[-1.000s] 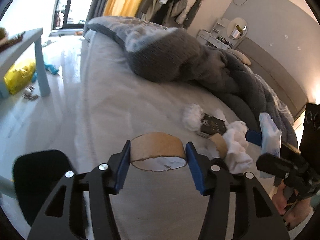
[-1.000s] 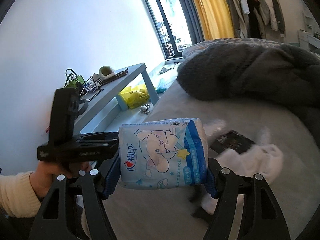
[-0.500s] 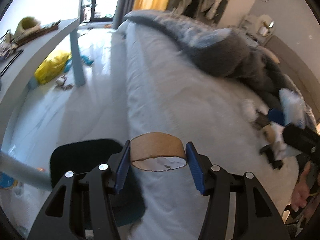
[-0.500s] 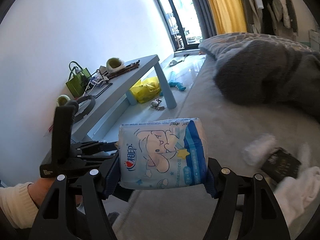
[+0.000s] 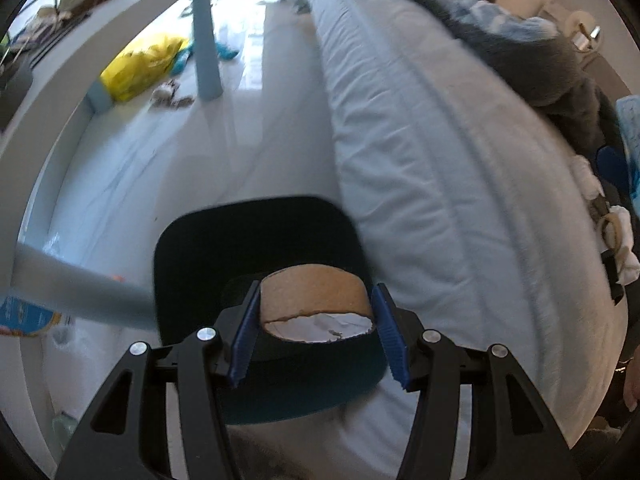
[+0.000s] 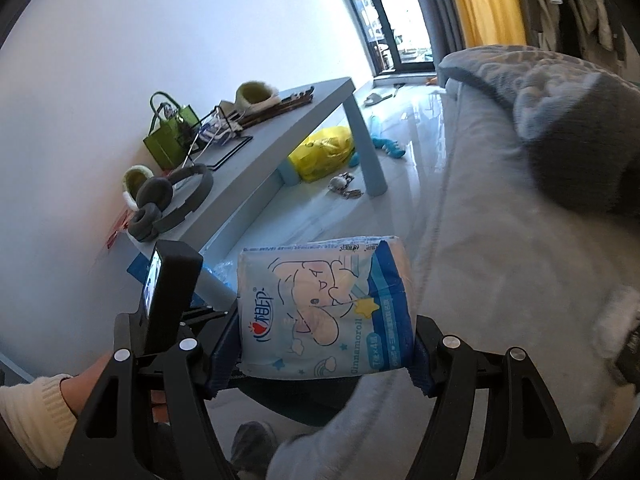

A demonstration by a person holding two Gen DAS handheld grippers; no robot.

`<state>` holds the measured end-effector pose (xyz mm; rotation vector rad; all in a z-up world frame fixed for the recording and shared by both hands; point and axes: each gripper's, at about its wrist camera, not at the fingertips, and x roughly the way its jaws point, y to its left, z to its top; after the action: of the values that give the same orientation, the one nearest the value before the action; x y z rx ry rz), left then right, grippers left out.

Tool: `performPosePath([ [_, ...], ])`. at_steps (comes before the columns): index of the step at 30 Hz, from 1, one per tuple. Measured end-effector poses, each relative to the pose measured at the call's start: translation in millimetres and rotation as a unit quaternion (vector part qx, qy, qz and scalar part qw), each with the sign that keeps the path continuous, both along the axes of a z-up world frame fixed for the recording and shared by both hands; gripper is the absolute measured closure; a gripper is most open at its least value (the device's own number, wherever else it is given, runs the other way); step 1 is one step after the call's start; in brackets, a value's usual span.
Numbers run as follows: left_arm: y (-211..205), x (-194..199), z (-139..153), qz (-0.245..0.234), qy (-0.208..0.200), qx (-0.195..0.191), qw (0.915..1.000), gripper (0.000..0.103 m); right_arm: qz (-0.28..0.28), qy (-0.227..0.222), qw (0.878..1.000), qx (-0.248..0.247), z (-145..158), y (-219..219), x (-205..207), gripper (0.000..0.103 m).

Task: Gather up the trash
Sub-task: 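Carry both items to the green bin and release them inside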

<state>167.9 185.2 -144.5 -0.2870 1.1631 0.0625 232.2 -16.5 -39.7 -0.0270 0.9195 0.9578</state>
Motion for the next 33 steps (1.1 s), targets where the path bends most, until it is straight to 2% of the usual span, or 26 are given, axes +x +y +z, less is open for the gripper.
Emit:
performPosePath([
  [10, 34.3, -15.3, -28.5, 0.006, 0.067, -0.007, 0.9977, 0.044, 0.017, 0.038, 0.999, -0.02, -20.2, 50.8, -0.5, 0.033],
  [13, 38.7, -19.7, -29.8, 0.002, 0.073, -0.009, 0.9973, 0.041, 0.017, 0.053, 0.998, -0.02, -27.1, 61.9, 1.6, 0.033],
  [16, 42.7, -25.2, -27.0, -0.002, 0.067, -0.002, 0.9978, 0.032, 0.017, 0.067, 0.997, -0.024, -35.3, 73.1, 2.2, 0.033],
  [18, 47.6, -28.7, -23.8, 0.0, 0.06, -0.006, 0.9982, 0.027, 0.018, 0.072, 0.997, -0.028, -39.4, 79.0, 2.7, 0.033],
  [25, 65.8, -38.4, 1.9, 0.014, 0.005, -0.01, 0.9998, 0.027, 0.016, 0.091, 0.994, -0.058, -63.9, 100.9, 3.8, 0.033],
  [33, 69.2, -50.3, 45.3, 0.01, -0.076, 0.021, 0.9968, 0.039, 0.012, 0.107, 0.99, -0.095, -98.0, 128.2, 9.1, 0.033],
])
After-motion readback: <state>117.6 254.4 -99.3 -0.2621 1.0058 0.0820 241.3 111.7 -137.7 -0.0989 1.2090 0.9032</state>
